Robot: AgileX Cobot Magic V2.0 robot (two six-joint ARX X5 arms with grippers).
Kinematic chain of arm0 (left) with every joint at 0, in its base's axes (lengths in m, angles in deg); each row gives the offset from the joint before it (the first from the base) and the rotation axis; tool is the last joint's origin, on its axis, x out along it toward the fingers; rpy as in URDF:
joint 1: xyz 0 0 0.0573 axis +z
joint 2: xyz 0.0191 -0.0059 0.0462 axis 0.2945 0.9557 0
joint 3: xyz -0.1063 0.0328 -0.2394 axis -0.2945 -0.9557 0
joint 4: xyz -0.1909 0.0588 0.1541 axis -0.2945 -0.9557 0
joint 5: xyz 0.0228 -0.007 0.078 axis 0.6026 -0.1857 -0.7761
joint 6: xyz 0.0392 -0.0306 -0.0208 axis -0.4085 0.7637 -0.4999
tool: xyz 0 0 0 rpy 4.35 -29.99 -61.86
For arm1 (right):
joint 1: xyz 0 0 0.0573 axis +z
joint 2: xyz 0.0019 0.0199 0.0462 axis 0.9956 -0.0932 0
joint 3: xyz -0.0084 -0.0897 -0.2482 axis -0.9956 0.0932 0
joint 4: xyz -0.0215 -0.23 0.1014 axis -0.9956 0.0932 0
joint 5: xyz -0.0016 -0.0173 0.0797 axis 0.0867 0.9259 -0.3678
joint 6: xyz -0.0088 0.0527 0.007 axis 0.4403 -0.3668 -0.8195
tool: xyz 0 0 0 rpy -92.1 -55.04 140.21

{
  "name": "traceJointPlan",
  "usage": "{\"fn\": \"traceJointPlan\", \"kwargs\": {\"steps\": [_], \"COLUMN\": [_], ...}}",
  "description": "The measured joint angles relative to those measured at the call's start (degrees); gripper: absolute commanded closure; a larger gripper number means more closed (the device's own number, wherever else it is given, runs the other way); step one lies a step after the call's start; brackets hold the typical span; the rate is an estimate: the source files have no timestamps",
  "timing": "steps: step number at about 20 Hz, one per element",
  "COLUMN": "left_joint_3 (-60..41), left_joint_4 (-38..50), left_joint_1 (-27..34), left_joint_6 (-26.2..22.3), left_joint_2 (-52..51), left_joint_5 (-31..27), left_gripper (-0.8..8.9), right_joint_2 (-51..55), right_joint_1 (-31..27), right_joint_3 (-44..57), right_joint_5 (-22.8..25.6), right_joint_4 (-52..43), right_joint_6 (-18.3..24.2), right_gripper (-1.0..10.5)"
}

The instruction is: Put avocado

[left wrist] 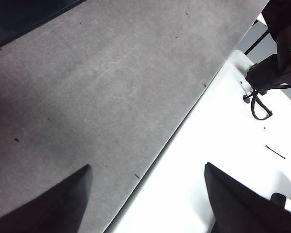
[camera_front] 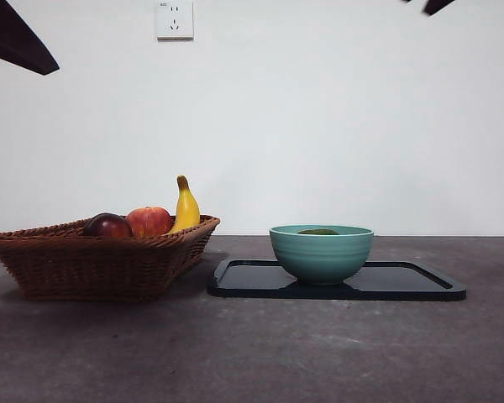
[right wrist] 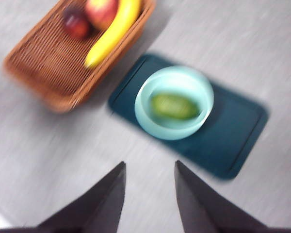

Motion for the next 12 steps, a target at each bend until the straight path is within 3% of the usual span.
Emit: {"fn": "traceJointPlan", "kwargs": {"steps": [4, 7, 12], "left_joint_3": [0.0, 0.0, 0.0], "left_joint_4": [0.0, 0.0, 0.0], "left_joint_1": [0.0, 0.0, 0.0], "left_joint_6": [0.0, 0.0, 0.0], "left_joint_2": [0.0, 0.0, 0.0], "left_joint_5": [0.0, 0.0, 0.0], "left_gripper": [4.41, 4.41, 4.41], "right_joint_2": [14.7, 23.3, 30.1], "right_joint_1": [3.9, 5.8, 6.3], "right_joint_3": [13.2, 20.5, 25.0], "right_joint_5": [-3.9, -4.2, -4.2], "right_joint_4": [0.2, 0.3, 0.3], "right_joint_6": [-2.0, -4.4, -6.7], "right_gripper": [7.8, 7.8, 7.8]}}
